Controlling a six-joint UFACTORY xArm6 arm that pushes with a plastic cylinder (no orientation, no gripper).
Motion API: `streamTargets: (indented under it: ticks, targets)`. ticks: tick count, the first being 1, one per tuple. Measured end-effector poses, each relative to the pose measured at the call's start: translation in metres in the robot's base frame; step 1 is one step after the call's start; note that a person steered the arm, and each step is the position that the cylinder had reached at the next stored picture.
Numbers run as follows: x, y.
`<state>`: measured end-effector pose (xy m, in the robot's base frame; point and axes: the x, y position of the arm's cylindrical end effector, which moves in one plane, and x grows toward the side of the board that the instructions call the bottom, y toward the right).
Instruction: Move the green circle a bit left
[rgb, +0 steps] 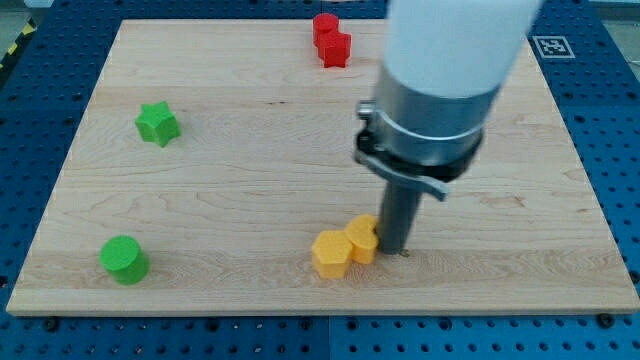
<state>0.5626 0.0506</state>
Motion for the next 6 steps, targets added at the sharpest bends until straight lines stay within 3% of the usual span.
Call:
streamTargets:
  ticks: [1,2,3,4,6]
  targets:
    - [-0.019,-0.004]
    - [-0.065,-0.037]
    - [-0.064,-0.116]
    - [-0.035,-0.176]
    - [0.034,-0.193]
